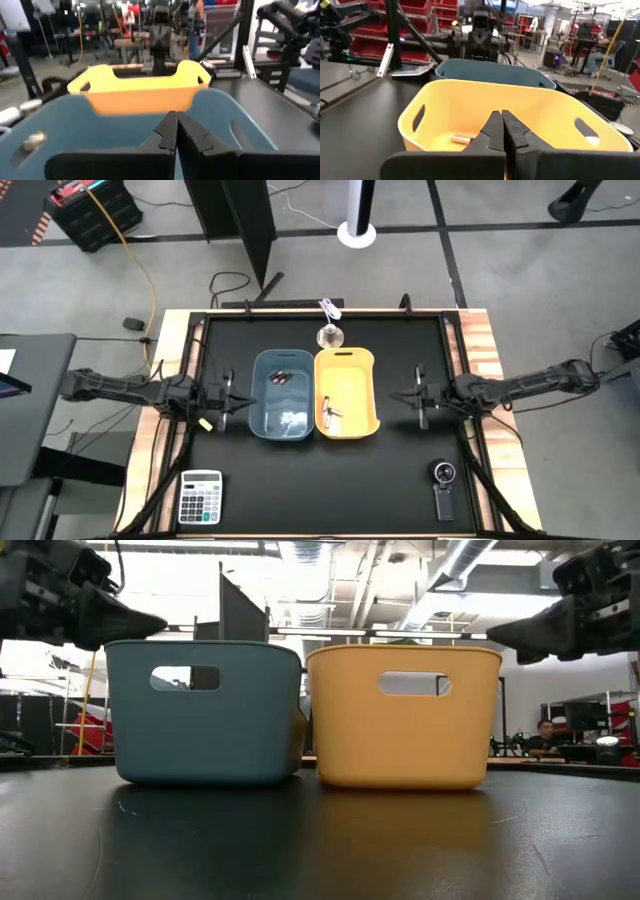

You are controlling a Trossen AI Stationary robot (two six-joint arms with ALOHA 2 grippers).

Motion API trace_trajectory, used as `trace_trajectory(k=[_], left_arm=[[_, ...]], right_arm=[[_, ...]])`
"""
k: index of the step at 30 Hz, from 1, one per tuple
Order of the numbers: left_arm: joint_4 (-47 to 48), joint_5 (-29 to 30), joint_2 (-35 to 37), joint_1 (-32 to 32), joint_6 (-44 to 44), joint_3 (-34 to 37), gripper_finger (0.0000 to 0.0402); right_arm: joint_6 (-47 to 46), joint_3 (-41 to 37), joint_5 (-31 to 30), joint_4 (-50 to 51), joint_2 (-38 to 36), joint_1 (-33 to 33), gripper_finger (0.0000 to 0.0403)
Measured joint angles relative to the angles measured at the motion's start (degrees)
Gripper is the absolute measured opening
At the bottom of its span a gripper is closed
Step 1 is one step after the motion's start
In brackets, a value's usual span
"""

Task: Sort batteries
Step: Return to Home Position

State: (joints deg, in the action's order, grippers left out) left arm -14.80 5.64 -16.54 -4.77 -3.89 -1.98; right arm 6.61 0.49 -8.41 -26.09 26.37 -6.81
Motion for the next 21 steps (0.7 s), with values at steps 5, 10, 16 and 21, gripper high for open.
trace_trajectory(k=[5, 10, 16, 21], left_arm=[[4.65, -2.08, 6.56, 2.01, 0.25, 1.29, 0.0], [11.25, -2.66, 14.75, 2.67, -0.96, 1.38, 0.0], [13.37, -5.35, 16.22, 3.08, -1.83, 1.21, 0.0], [13.32, -6.16, 16.42, 3.12, -1.23, 1.23, 0.0]], right_arm=[[0.41, -0.02, 0.94, 5.53, -5.61, 2.03, 0.0001], [-0.46, -0.04, 1.03, 14.09, -12.44, 4.54, 0.0001], [-1.68, -0.07, 1.76, 20.99, -20.02, 5.53, 0.0001], [-0.91, -0.11, 4.81, 24.27, -25.09, 6.05, 0.0001]])
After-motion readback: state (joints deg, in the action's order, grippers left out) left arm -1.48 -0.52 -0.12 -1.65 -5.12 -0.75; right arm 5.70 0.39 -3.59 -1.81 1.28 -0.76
